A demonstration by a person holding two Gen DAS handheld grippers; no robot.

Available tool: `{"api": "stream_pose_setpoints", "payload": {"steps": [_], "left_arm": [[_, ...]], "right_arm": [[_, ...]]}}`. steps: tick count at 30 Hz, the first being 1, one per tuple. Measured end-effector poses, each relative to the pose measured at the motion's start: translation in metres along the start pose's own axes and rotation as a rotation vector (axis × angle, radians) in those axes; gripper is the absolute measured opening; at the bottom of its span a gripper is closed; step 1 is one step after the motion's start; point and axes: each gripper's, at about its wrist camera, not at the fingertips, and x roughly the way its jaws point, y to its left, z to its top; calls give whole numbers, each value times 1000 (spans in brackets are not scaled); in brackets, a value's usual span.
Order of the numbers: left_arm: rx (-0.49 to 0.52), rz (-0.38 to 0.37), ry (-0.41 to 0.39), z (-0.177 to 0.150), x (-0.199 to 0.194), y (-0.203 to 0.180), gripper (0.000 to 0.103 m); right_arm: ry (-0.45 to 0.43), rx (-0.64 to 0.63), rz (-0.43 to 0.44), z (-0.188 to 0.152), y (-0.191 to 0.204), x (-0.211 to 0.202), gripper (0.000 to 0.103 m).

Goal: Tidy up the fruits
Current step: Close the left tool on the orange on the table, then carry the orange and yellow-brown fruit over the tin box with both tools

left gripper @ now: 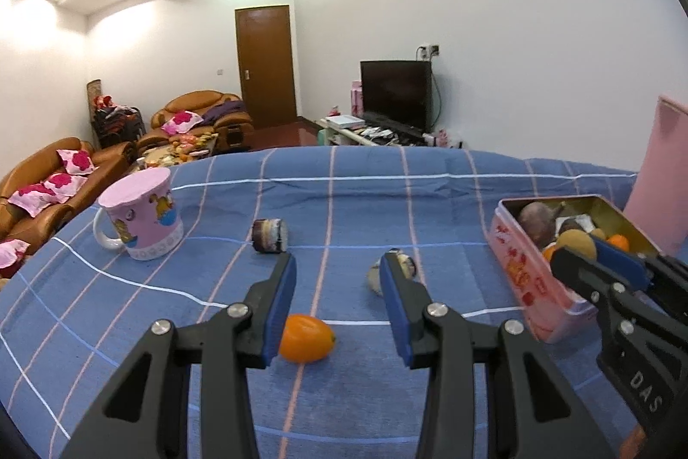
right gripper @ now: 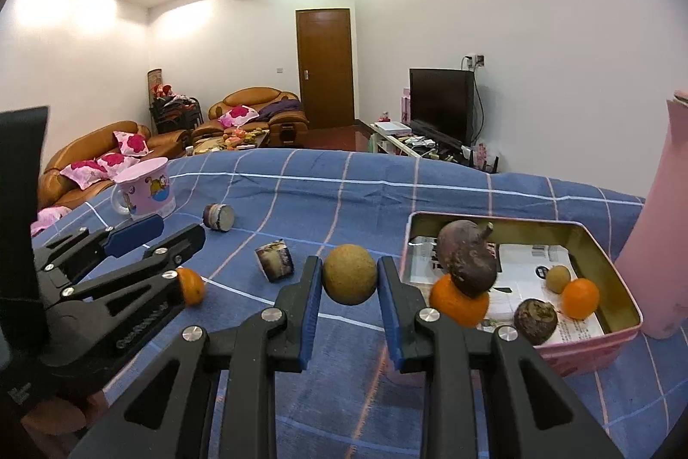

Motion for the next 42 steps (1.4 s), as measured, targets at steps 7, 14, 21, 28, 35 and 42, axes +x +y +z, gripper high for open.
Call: {"api": "stream_pose_setpoints", "payload": {"steps": [7, 14, 21, 28, 35, 42], "left_arm": [[-39, -93, 16, -1, -4, 21, 43], [31, -43, 99, -10, 5, 74, 50], [71, -156, 224, -10, 37, 54, 61], [161, -138, 336, -12, 62, 21, 49], [187, -110, 350, -15, 61, 14, 42], [105, -59, 216, -7, 35, 5, 41]], "right_arm": [[-10, 1, -1, 1, -5, -7, 28], [1, 18, 33, 2, -6, -6, 28], [9, 10, 39, 1, -6, -4, 28], [28, 31, 50, 3, -11, 1, 28], [22, 23, 45, 4, -11, 0, 28], [-11, 23, 27, 4, -13, -8, 28]]}}
